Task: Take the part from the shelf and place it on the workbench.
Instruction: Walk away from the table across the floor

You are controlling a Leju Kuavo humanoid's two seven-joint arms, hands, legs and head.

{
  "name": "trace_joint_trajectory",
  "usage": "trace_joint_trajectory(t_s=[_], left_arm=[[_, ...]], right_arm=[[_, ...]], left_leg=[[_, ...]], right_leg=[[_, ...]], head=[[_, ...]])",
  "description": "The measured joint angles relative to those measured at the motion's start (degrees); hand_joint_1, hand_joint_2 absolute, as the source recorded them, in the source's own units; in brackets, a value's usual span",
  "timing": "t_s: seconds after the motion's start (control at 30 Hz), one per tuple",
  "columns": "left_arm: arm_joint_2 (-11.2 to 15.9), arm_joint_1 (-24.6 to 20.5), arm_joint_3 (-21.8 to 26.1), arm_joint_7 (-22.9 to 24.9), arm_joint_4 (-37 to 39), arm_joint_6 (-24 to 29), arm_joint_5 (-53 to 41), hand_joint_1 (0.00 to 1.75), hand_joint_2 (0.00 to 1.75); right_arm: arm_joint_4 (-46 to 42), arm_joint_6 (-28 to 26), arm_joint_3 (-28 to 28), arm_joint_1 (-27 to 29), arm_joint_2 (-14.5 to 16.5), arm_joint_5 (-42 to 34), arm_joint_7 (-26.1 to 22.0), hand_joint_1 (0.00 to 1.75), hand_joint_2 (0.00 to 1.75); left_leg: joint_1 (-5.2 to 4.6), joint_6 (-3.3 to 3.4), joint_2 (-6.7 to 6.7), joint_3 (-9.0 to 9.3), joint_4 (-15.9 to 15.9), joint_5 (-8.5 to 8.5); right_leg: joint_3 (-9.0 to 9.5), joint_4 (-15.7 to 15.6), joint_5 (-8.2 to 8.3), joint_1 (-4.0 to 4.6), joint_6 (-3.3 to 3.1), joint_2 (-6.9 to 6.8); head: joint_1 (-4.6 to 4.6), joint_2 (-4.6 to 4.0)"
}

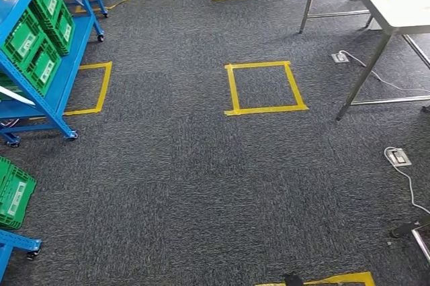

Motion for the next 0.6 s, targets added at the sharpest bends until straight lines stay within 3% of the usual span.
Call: trace_joint_trajectory(t_s=[0.07,0.13,0.2,0.27,0.3,0.37,0.4,0.43,0.47,0.5,0.53,0.6], left_arm=[[0.0,-0.1,0.0,0.0,0.0,0.0,0.0,0.00,0.00],[-0.2,-0.3,0.0,0.0,0.0,0.0,0.0,0.00,0.00],[-0.3,-0.2,-0.1,0.1,0.0,0.1,0.0,0.00,0.00],[-0.4,-0.1,-0.1,0.2,0.0,0.3,0.0,0.00,0.00],[-0.5,-0.1,-0.1,0.2,0.0,0.4,0.0,0.00,0.00],[-0.6,-0.2,-0.1,0.2,0.0,0.4,0.0,0.00,0.00],[-0.7,-0.2,-0.1,0.2,0.0,0.4,0.0,0.00,0.00],[-0.7,-0.2,-0.1,0.2,0.0,0.4,0.0,0.00,0.00],[-0.7,-0.2,-0.1,0.2,0.0,0.4,0.0,0.00,0.00],[-0.7,-0.1,-0.1,0.1,0.0,0.4,0.0,0.00,0.00],[-0.7,-0.1,-0.1,0.0,0.0,0.4,0.0,0.00,0.00],[-0.7,-0.2,-0.1,-0.2,0.0,0.5,0.0,0.00,0.00]], right_arm=[[0.0,0.0,0.0,0.0,0.0,0.0,0.0,0.00,0.00],[0.0,-0.1,0.0,0.0,0.0,-0.1,0.0,0.00,0.00],[0.0,-0.1,0.0,-0.1,0.0,-0.3,0.0,0.00,0.00],[0.0,-0.2,0.0,-0.2,0.0,-0.4,0.1,0.00,0.00],[0.0,-0.2,0.0,-0.2,0.0,-0.4,0.1,0.00,0.00],[0.0,-0.3,0.0,0.0,0.0,-0.5,0.1,0.00,0.00],[0.0,-0.3,0.0,0.1,0.0,-0.5,0.1,0.00,0.00],[0.0,-0.3,0.0,0.2,0.0,-0.5,0.2,0.00,0.00],[0.0,-0.3,0.0,0.3,0.0,-0.5,0.2,0.00,0.00],[0.0,-0.4,0.0,0.3,0.0,-0.4,0.2,0.00,0.00],[0.0,-0.4,0.0,0.3,0.0,-0.4,0.2,0.00,0.00],[0.0,-0.4,0.1,0.3,0.0,-0.2,0.2,0.00,0.00]], left_leg=[[-0.14,0.34,2.12,4.34,-8.1,3.10],[-0.34,0.83,3.21,6.23,-11.9,3.82],[-0.38,1.45,2.10,6.11,-12.2,3.83],[-0.16,2.11,1.05,6.12,-12.4,4.06],[-0.03,2.42,0.54,6.14,-12.5,4.19],[-0.02,2.79,-0.63,6.05,-12.5,4.26],[-0.05,2.83,-1.35,6.04,-12.5,4.27],[-0.05,2.84,-2.11,6.06,-12.4,4.26],[-0.04,2.82,-2.92,6.11,-12.4,4.27],[0.01,2.77,-3.74,6.19,-12.4,4.27],[0.07,2.63,-4.53,6.26,-12.4,4.28],[0.03,2.07,-5.87,6.12,-12.2,4.31]], right_leg=[[0.26,0.1,-0.32,0.24,0.42,-0.87],[0.45,0.1,-0.66,0.61,1.01,-1.75],[0.76,-0.1,-0.85,0.67,1.56,-2.63],[0.21,1.4,-2.19,0.47,2.17,-1.26],[-0.99,4.0,-3.74,0.37,2.43,0.06],[-4.87,12.2,-7.59,0.26,2.66,2.23],[-6.67,15.8,-8.70,0.25,2.70,2.54],[-7.63,17.3,-8.62,0.24,2.70,2.66],[-7.40,16.3,-7.32,0.20,2.67,2.75],[-6.09,13.1,-5.18,0.12,2.63,3.05],[-4.15,8.8,-2.97,-0.05,2.61,4.02],[-1.10,2.1,-0.68,-0.38,2.46,6.29]], head=[[-0.03,0.01],[0.08,0.01],[0.18,0.01],[0.27,0.01],[0.36,0.01],[0.50,0.01],[0.51,0.00],[0.52,0.00],[0.51,0.00],[0.52,0.01],[0.53,0.01],[0.49,0.01]])
